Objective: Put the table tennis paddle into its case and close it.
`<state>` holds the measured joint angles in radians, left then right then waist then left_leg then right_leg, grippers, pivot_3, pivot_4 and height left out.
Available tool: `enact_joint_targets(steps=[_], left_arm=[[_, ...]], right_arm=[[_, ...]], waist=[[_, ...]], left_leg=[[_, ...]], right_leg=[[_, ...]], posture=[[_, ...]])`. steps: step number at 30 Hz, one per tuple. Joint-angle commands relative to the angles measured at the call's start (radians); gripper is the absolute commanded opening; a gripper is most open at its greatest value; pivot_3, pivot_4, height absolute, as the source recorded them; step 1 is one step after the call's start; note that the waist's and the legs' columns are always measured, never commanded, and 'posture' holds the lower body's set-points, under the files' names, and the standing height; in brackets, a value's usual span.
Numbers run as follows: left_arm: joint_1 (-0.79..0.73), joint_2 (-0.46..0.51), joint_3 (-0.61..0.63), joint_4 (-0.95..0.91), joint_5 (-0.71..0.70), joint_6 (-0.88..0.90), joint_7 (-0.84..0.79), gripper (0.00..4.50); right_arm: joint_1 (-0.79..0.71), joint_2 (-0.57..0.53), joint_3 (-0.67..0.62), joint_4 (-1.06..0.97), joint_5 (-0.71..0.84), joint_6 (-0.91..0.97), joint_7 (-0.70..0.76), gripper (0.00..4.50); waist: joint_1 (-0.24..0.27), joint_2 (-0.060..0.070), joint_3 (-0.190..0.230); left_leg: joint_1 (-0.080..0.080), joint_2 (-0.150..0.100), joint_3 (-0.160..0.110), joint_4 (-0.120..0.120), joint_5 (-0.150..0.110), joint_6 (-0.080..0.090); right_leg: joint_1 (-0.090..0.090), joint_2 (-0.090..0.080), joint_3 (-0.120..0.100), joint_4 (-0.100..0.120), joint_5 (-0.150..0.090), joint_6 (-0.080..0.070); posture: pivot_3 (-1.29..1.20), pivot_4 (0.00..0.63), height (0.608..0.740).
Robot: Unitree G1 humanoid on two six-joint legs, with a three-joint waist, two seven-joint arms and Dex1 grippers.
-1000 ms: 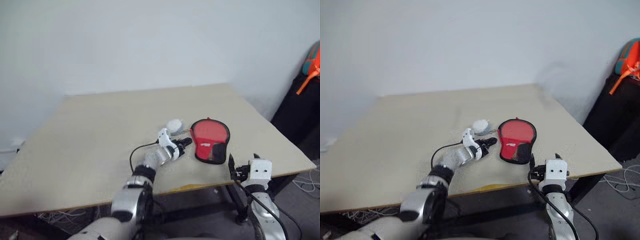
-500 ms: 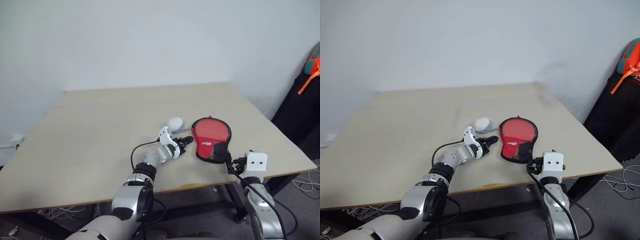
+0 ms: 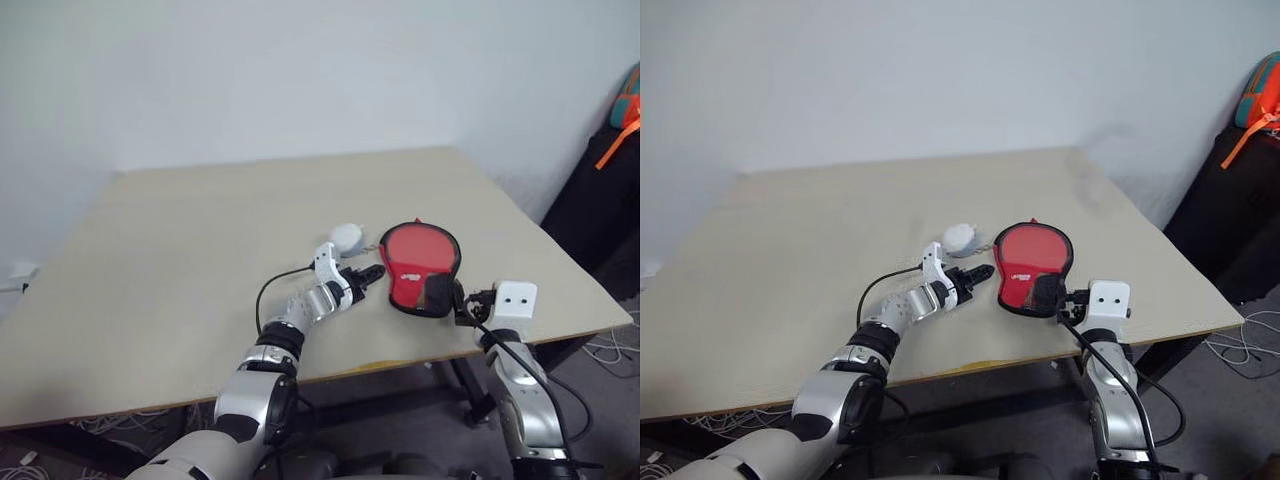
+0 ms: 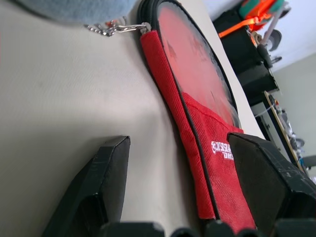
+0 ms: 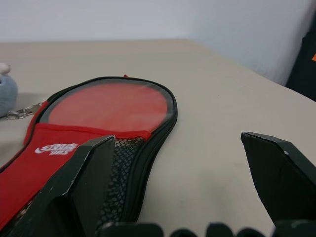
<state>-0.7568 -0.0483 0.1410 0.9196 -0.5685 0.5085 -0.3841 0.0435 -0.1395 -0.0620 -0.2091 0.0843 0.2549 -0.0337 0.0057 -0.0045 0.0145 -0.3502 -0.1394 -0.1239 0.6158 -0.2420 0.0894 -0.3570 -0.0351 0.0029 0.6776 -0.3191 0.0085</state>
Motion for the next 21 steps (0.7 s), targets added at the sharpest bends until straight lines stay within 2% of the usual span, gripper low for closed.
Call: enact_joint_targets(steps=[1, 4, 9, 11, 13, 21], left_arm=[[-0.139, 0.434, -0.372, -0.437, 0.297, -0.427, -0.834, 3.46], [-0.134, 0.435, -0.369, -0.437, 0.298, -0.444, -0.836, 3.46], [-0.13, 0.442, -0.371, -0.436, 0.301, -0.462, -0.85, 3.46], [-0.129, 0.445, -0.372, -0.434, 0.305, -0.474, -0.858, 3.46], [-0.129, 0.446, -0.371, -0.432, 0.307, -0.482, -0.861, 3.46], [-0.119, 0.474, -0.357, -0.45, 0.295, -0.515, -0.916, 3.46]], right_arm=[[-0.329, -0.001, -0.086, 0.027, 0.109, 0.215, -0.014, 4.45], [-0.333, -0.002, -0.084, 0.029, 0.113, 0.218, -0.016, 4.45], [-0.341, -0.001, -0.085, 0.03, 0.12, 0.226, -0.012, 4.45], [-0.344, 0.0, -0.084, 0.029, 0.125, 0.232, -0.007, 4.45], [-0.344, 0.003, -0.082, 0.025, 0.131, 0.241, 0.002, 4.45], [-0.339, 0.003, -0.007, -0.066, 0.242, 0.349, 0.12, 4.45]], waist=[[0.0, 0.001, 0.002], [-0.001, 0.001, 0.009], [-0.003, -0.001, 0.025], [-0.002, -0.001, 0.025], [0.0, -0.001, 0.025], [0.008, -0.001, 0.026]], left_leg=[[-0.004, 0.0, 0.0, 0.003, 0.0, 0.0], [-0.013, 0.0, -0.002, 0.009, 0.001, -0.001], [-0.014, 0.0, -0.002, 0.011, 0.001, -0.002], [-0.023, 0.0, -0.002, 0.01, 0.006, -0.009], [-0.03, 0.0, -0.002, 0.011, 0.006, -0.01], [-0.043, -0.002, 0.001, 0.014, 0.007, -0.01]], right_leg=[[-0.004, 0.001, 0.0, 0.0, 0.007, 0.001], [-0.017, 0.002, -0.001, 0.001, 0.013, -0.005], [-0.022, 0.004, 0.0, 0.001, 0.014, -0.007], [-0.032, 0.004, 0.0, 0.001, 0.015, -0.008], [-0.037, 0.005, 0.0, 0.001, 0.021, -0.017], [-0.051, 0.005, 0.005, 0.0, 0.023, -0.02]], posture=[[0.0, 0.0, 0.74], [0.0, 0.0, 0.74], [0.0, 0.0, 0.74], [0.0, 0.0, 0.74], [0.0, 0.0, 0.74], [0.0, 0.0, 0.74]])
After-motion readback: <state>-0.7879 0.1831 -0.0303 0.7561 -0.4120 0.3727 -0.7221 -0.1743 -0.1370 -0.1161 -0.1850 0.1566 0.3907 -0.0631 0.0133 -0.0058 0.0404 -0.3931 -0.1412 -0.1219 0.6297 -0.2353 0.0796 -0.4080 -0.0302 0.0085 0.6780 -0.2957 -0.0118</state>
